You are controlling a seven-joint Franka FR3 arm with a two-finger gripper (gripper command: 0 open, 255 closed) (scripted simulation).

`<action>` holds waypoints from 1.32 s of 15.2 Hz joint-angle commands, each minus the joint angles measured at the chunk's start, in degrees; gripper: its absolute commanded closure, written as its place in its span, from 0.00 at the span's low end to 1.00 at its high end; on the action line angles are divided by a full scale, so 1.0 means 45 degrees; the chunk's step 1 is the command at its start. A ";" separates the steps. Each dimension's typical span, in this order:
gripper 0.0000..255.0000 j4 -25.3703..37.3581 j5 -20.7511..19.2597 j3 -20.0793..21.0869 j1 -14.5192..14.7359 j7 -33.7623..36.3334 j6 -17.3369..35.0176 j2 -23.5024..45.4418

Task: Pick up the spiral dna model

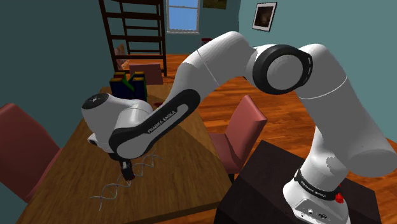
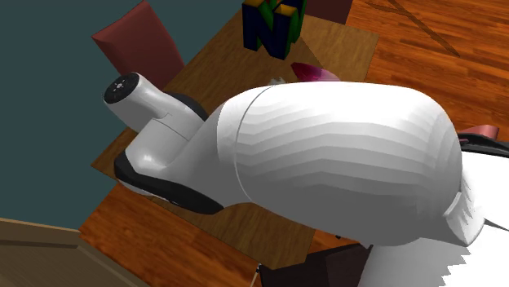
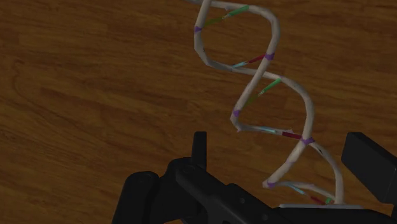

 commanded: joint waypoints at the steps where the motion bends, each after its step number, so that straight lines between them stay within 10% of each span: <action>1: 0.00 0.0062 -0.0071 -0.0055 0.0041 0.0054 0.0200 0.0263; 4: 0.00 0.0081 -0.0119 -0.0095 0.0065 0.0097 0.0353 0.0438; 5: 1.00 0.0083 -0.0120 -0.0095 0.0069 0.0102 0.0355 0.0442; 20: 1.00 0.0051 0.0067 0.0054 -0.0021 -0.0072 -0.0248 -0.0207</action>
